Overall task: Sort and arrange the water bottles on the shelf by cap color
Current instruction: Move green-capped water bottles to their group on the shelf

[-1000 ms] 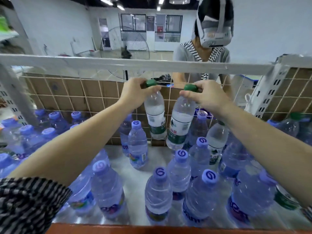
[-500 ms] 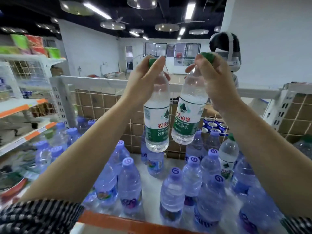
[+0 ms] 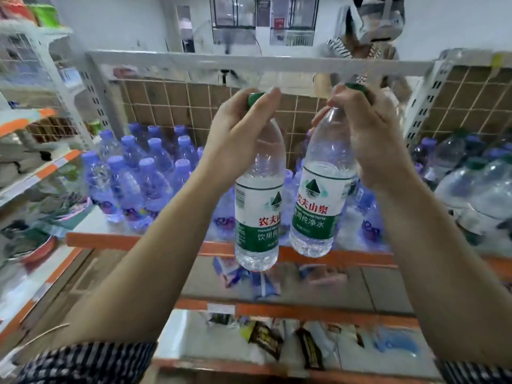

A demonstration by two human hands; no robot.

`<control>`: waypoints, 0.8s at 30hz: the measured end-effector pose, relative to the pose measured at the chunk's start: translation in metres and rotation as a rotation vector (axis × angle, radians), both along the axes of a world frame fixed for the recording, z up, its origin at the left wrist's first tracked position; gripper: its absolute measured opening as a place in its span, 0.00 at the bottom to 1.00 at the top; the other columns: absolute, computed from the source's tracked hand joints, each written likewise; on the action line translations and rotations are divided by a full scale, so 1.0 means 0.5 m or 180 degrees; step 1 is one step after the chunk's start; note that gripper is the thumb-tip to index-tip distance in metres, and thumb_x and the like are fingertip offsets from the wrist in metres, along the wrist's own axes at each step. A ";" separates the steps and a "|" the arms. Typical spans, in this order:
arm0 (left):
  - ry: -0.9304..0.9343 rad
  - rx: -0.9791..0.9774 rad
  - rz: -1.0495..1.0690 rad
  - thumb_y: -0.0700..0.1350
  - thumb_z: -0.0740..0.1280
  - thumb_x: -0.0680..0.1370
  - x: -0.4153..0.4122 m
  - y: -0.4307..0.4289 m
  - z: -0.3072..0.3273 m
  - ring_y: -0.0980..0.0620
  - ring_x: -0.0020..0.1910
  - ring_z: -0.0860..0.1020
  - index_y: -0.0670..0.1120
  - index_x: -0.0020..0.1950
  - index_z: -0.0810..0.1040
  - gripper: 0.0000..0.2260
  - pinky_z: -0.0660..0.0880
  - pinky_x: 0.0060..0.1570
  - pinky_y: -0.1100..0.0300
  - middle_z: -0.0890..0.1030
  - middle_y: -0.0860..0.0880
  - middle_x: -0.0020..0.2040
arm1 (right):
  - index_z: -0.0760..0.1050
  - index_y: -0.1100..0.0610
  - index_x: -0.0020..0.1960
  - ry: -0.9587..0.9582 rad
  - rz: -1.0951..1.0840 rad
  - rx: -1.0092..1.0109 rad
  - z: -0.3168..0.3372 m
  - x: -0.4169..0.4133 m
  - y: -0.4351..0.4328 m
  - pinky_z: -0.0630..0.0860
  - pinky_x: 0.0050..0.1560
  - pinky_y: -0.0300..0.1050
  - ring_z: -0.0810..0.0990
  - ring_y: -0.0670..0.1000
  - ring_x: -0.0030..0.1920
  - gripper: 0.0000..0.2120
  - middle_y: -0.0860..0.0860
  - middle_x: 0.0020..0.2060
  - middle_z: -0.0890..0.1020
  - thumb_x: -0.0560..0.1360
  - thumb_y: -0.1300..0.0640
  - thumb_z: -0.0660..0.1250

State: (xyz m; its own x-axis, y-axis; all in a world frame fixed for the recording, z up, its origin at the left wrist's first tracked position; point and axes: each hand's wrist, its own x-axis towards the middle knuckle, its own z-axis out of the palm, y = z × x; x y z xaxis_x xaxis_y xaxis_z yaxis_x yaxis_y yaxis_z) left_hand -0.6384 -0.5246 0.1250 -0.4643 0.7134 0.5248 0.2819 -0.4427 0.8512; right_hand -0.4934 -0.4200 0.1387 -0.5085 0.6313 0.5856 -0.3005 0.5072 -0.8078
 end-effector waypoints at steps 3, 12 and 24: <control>-0.0070 -0.0138 -0.0110 0.54 0.66 0.76 0.052 -0.012 -0.060 0.44 0.32 0.79 0.44 0.40 0.72 0.14 0.79 0.40 0.38 0.79 0.40 0.33 | 0.74 0.53 0.41 -0.0088 -0.0175 -0.0066 -0.053 0.066 -0.024 0.79 0.42 0.50 0.80 0.50 0.36 0.07 0.45 0.28 0.78 0.78 0.57 0.61; -0.0235 -0.0394 -0.0495 0.49 0.64 0.79 0.254 0.041 -0.190 0.42 0.30 0.78 0.41 0.42 0.72 0.12 0.76 0.34 0.51 0.79 0.38 0.31 | 0.74 0.57 0.46 -0.0155 -0.0922 -0.0664 -0.200 0.290 -0.031 0.78 0.43 0.53 0.81 0.53 0.38 0.11 0.50 0.34 0.82 0.73 0.49 0.65; 0.0051 -0.0751 -0.1097 0.57 0.65 0.77 0.615 0.284 -0.296 0.50 0.30 0.77 0.46 0.41 0.73 0.15 0.73 0.34 0.57 0.79 0.48 0.30 | 0.71 0.65 0.43 -0.0282 -0.1694 -0.0610 -0.275 0.674 0.132 0.71 0.37 0.44 0.74 0.53 0.34 0.16 0.55 0.32 0.74 0.78 0.51 0.63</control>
